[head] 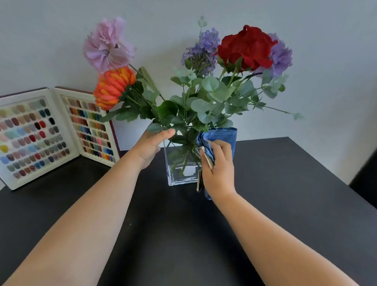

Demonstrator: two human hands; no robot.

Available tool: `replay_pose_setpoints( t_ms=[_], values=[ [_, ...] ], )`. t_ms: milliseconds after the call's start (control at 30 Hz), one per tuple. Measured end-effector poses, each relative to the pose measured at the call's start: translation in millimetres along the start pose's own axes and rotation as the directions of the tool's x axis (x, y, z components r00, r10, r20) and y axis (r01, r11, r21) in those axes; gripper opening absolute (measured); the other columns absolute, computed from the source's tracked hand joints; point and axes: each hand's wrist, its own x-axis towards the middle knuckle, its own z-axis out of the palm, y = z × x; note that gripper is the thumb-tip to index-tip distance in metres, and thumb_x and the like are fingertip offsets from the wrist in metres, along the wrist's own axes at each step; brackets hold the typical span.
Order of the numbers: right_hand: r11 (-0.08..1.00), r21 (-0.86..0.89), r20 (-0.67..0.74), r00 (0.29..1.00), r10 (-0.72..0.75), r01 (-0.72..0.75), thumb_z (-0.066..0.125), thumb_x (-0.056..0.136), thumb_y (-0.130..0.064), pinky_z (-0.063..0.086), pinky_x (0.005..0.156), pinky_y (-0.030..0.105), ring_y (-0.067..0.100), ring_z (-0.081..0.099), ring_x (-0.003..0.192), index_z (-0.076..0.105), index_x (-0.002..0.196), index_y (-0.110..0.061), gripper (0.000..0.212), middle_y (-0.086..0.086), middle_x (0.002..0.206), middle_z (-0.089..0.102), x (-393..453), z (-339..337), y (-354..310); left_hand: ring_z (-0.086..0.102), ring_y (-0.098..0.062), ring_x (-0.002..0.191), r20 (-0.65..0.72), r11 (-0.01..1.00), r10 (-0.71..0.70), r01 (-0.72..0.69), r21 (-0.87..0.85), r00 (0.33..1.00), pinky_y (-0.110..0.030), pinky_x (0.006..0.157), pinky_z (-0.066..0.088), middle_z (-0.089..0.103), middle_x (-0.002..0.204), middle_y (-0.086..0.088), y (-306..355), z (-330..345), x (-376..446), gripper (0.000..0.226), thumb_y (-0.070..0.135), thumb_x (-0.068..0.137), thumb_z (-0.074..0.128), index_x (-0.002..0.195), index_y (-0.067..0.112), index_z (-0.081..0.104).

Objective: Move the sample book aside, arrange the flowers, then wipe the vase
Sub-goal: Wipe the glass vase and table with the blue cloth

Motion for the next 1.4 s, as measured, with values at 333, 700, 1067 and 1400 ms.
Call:
replay_pose_setpoints(
  t_ms=[333, 700, 1067, 1400],
  values=[
    [0.989, -0.150, 0.043, 0.999, -0.008, 0.014, 0.064, 0.089, -0.020, 0.052, 0.072, 0.033, 0.016, 0.060, 0.086, 0.063, 0.116, -0.018, 0.028, -0.003, 0.101, 0.062, -1, 0, 15, 0.065, -0.014, 0.110, 0.038, 0.998, 0.039, -0.040, 0.046, 0.999, -0.045, 0.109, 0.040, 0.077, 0.099, 0.012, 16, -10, 13, 0.050, 0.040, 0.054, 0.083, 0.100, 0.028, 0.070],
    [0.981, 0.105, -0.176, 0.968, 0.178, -0.161, 0.054, 0.092, -0.037, 0.035, 0.047, 0.013, 0.002, 0.042, 0.050, 0.047, 0.066, -0.030, 0.028, -0.013, 0.054, 0.048, 33, -13, -6, 0.060, -0.017, 0.122, 0.045, 1.000, 0.025, -0.025, 0.010, 0.999, -0.035, 0.108, 0.040, 0.070, 0.120, -0.001, 15, -10, 14, 0.084, 0.041, 0.052, 0.083, 0.127, 0.014, 0.059],
    [0.967, -0.248, -0.043, 0.998, 0.045, -0.055, 0.066, 0.087, -0.023, 0.049, 0.074, 0.037, 0.020, 0.052, 0.093, 0.069, 0.100, -0.017, 0.014, -0.007, 0.093, 0.058, 1, -9, 22, 0.065, -0.005, 0.106, 0.050, 1.000, -0.009, 0.008, 0.019, 0.999, -0.025, 0.093, 0.044, 0.074, 0.106, 0.009, 15, -10, 16, 0.055, 0.027, 0.063, 0.082, 0.114, 0.021, 0.064],
    [0.841, -0.313, 0.017, 0.888, -0.460, 0.442, 0.073, 0.078, -0.011, 0.035, 0.103, 0.040, 0.031, 0.030, 0.131, 0.074, 0.105, -0.015, 0.028, 0.006, 0.143, 0.030, -3, 18, 18, 0.063, -0.004, 0.105, 0.015, 0.998, -0.028, 0.027, 0.057, 0.999, -0.026, 0.086, 0.041, 0.075, 0.100, 0.016, 18, -8, 9, 0.054, 0.043, 0.051, 0.082, 0.101, 0.029, 0.068]
  ],
)
